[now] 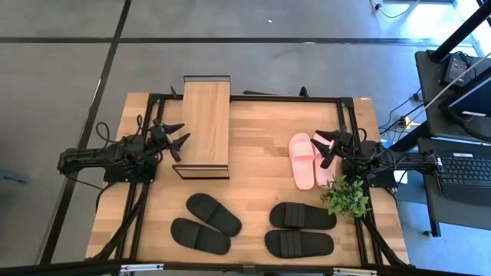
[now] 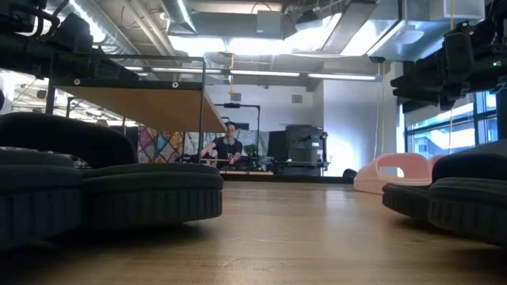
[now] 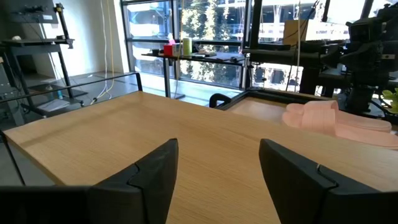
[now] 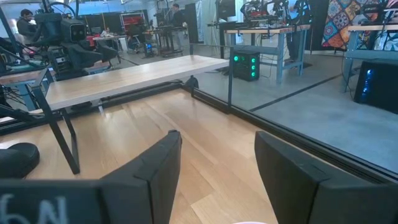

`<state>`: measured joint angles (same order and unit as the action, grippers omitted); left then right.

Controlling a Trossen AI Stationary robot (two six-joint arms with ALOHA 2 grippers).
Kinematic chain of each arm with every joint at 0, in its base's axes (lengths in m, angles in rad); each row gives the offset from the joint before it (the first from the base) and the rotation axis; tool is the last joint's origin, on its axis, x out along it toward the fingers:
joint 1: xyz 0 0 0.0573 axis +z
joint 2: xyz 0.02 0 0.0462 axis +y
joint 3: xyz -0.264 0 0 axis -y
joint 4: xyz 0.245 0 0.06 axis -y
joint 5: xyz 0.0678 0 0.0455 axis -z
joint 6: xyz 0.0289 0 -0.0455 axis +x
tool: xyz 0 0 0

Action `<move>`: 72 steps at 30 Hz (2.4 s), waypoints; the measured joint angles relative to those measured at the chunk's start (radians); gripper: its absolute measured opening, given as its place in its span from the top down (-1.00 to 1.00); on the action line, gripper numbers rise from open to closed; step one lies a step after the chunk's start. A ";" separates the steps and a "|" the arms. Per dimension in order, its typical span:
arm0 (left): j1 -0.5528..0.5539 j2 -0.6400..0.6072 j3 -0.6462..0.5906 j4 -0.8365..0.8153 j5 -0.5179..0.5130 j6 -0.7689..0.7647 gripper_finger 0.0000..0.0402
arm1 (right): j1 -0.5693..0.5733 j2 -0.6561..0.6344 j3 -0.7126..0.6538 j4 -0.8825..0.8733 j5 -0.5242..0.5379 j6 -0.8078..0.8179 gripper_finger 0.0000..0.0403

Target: Pick and place slides into the shelf

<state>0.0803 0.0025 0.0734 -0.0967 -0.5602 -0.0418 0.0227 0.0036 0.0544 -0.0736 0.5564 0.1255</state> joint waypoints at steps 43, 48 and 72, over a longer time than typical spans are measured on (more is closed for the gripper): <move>0.000 0.000 0.000 0.017 -0.023 0.101 -0.08 | 0.017 1.177 0.943 -1.199 -0.061 0.087 -0.01; 0.000 0.000 0.000 0.015 -0.023 0.098 -0.08 | 0.058 1.278 0.871 -1.245 -0.110 0.137 -0.01; 0.000 0.000 0.000 -0.015 -0.023 0.103 -0.08 | 0.046 1.326 0.719 -1.087 -0.140 0.183 -0.01</move>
<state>0.0799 0.0025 0.0734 -0.1119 -0.5827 0.0608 0.0682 1.3293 0.7738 -1.1603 0.4164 0.3089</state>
